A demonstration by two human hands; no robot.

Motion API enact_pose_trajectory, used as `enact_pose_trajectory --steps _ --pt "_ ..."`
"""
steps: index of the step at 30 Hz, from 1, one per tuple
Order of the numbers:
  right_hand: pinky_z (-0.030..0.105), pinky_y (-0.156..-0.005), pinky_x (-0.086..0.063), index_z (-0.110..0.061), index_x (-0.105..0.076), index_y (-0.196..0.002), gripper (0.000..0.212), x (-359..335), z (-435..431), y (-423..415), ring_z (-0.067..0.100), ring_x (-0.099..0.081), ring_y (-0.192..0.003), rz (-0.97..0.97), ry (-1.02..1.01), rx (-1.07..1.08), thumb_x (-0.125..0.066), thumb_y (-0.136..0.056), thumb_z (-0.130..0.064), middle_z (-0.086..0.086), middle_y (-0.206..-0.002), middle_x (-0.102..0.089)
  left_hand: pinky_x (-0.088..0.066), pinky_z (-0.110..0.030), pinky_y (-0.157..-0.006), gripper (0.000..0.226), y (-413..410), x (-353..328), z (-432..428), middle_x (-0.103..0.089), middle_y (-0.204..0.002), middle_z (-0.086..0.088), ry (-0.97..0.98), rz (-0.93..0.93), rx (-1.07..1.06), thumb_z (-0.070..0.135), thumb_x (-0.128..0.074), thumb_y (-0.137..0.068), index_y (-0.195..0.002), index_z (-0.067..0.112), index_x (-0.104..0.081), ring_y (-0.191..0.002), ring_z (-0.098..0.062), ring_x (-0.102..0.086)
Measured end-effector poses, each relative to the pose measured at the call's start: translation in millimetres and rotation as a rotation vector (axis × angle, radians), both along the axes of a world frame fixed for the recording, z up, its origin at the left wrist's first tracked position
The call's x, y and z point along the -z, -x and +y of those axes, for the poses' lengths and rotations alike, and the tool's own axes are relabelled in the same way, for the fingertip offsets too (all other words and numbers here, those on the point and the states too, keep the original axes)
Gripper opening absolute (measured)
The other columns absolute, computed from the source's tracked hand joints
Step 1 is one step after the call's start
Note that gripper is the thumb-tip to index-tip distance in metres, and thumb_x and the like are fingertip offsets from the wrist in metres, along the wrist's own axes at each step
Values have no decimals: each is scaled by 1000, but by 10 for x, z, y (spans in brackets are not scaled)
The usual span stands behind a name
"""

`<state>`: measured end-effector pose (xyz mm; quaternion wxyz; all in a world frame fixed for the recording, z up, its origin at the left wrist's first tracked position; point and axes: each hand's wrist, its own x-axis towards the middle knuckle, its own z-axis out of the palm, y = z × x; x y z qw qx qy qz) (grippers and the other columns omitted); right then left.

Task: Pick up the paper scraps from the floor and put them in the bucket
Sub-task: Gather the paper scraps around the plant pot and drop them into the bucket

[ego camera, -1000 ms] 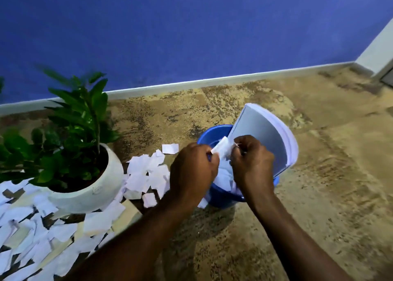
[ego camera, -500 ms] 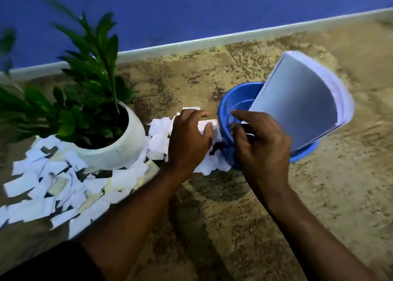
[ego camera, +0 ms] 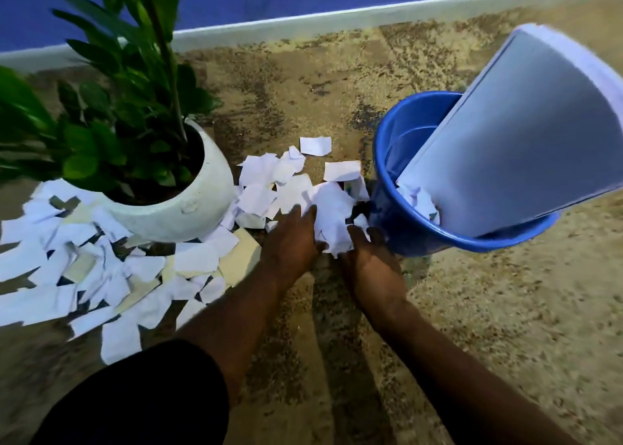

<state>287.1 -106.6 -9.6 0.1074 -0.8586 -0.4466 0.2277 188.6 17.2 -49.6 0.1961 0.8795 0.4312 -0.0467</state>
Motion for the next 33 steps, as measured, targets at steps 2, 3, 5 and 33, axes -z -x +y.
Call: enact_pose_trajectory --steps 2,3,5,33 --pt "44 -90 -46 -27 -21 -145 51 104 101 -13 35 -50 -118 -100 86 -50 -39 -98 -35 14 -148 -31 -40 -45 -103 68 -10 -4 26 -44 -139 -14 -14 -30 -6 46 -54 -89 -146 21 -26 -126 -33 -44" --pt "44 -98 -42 -31 -14 -147 56 141 154 -18 34 -44 -127 -113 116 -64 -38 -97 -41 11 -154 -20 -42 -44 -100 62 -9 -12 32 -47 -134 -14 -49 -14 12 42 -51 -91 -145 20 -29 -123 -33 -47" --pt "45 -104 -37 -34 -10 -148 61 199 243 -20 36 -37 -132 -70 176 -53 -40 -96 -44 12 -157 -9 -44 -41 -97 52 0 -24 40 -50 -130 -12 -102 8 28 35 -47 -94 -142 19 -34 -119 -31 -50" --pt "42 -103 -37 -34 -12 -147 81 310 503 -122 31 -27 -137 10 211 -70 -51 -82 -64 9 -154 -14 -23 -27 -113 45 197 39 -104 -42 -147 -11 72 -201 -48 6 -47 -95 -139 10 -43 -137 -21 -38"
